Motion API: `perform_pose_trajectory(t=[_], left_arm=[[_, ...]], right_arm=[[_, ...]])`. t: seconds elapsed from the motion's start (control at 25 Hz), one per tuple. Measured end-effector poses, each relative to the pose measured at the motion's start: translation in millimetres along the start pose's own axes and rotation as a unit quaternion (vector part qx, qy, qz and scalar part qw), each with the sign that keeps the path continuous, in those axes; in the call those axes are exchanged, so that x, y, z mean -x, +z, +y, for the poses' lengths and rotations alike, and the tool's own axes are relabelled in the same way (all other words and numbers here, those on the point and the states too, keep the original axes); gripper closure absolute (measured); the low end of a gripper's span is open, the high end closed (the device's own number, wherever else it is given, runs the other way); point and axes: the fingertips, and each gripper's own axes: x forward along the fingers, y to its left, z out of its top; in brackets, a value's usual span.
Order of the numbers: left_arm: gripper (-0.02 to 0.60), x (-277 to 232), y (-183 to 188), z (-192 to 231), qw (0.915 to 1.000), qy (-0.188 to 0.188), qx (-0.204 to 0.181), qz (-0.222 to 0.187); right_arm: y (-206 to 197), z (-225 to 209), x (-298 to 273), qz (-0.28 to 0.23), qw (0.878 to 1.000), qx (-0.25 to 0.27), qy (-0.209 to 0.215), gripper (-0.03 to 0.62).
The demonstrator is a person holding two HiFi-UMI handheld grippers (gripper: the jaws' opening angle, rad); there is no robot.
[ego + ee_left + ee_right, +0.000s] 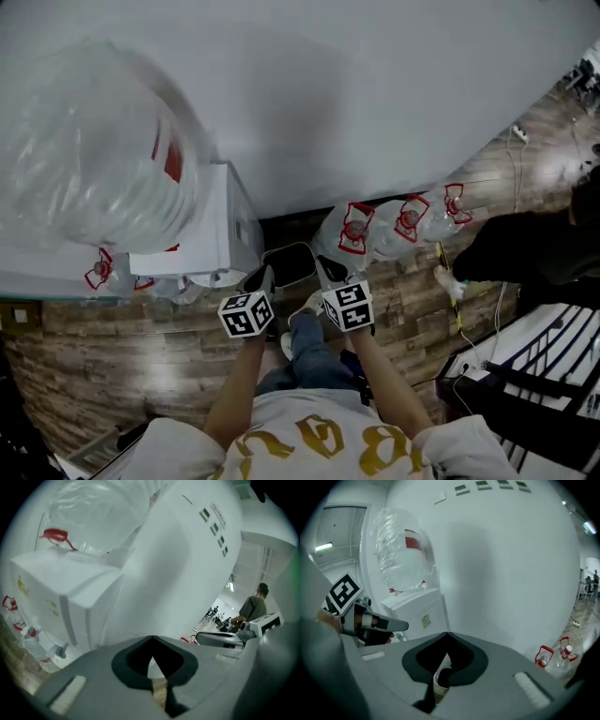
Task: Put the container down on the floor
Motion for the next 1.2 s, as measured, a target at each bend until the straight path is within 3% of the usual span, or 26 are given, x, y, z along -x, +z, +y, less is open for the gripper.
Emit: perform_pose_trajectory(t=[0.16, 0.4, 0.8, 1.2], left_arm=[[0.581, 28, 32, -25, 0.9988, -0.012, -0.036, -0.03], [0.581, 63, 58, -48, 0.9959, -0.019, -0.056, -0.069], [0.581, 102, 71, -62, 0.9902, -0.016, -0.093, -0.103], [0.581, 115, 73, -52, 0.9889, -0.006, -0.092, -0.117]], right_arm=[[24, 3, 34, -0.035, 0.999, -0.006, -0.017, 0.568], [47, 9, 79, -0.082, 0.996, -0.012, -0.034, 0.568], [58, 30, 112, -0.113, 0.993, -0.009, -0.042, 0.568], [60, 43, 114, -0.12, 0.992, -0.015, -0.042, 0.568]])
